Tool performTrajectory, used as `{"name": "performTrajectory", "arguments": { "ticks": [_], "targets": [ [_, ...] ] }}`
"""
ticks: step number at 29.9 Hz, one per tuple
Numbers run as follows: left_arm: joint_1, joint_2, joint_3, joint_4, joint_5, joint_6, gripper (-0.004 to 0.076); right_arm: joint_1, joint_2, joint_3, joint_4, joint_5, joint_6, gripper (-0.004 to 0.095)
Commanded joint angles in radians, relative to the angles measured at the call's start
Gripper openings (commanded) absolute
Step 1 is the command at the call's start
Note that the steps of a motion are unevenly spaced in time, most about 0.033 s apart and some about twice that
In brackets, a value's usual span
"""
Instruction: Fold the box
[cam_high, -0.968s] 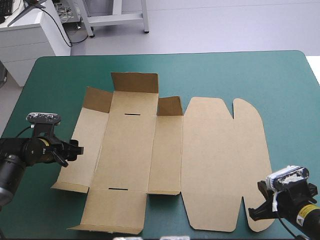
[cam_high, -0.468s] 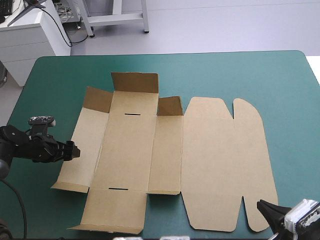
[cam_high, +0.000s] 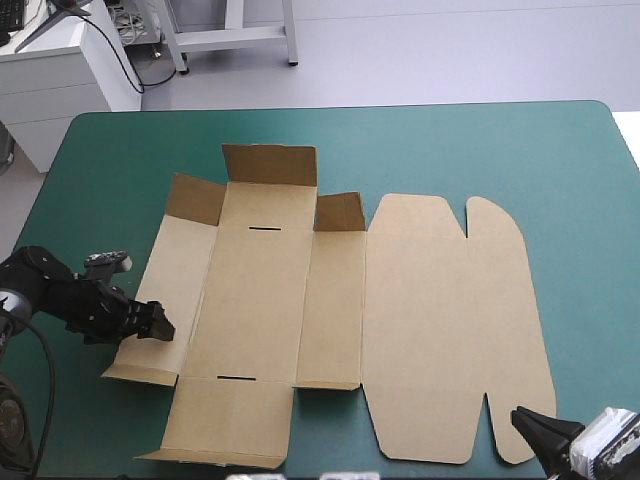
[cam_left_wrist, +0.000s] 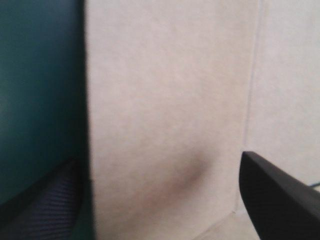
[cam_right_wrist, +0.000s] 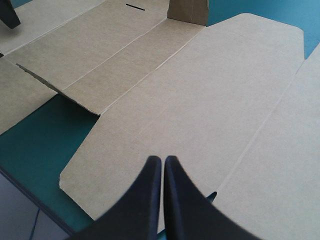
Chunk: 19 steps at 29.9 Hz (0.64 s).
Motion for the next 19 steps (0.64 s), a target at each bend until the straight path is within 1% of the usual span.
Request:
{"name": "performTrajectory", "arguments": {
  "ticks": [1,3,7,13,19],
  "targets": [
    [-0.024,-0.013,-0.027,-0.117,0.140,0.031,0.0599,-0.003,0.000,-0.021,0.010,-0.063,-0.013,0.0000],
    [-0.034,-0.010,-0.027,-0.130,0.200,0.031,0.0599,-0.003,0.000,-0.021,0.010,-0.063,-0.013,0.0000],
    [-0.042,-0.011,-0.024,-0.148,0.200,-0.033,0.0599,-0.003,0.000,-0.021,0.010,-0.063,-0.013,0.0000],
    [-0.042,-0.011,0.016,-0.234,0.200,-0.023,0.0599,-0.003,0.000,-0.021,0.010,-0.063,-0.013,0.0000],
    [-0.042,-0.011,0.020,-0.293,0.202,-0.021,0.0599,-0.003,0.000,-0.021,0.010,-0.063,-0.013,0.0000]
  ]
}}
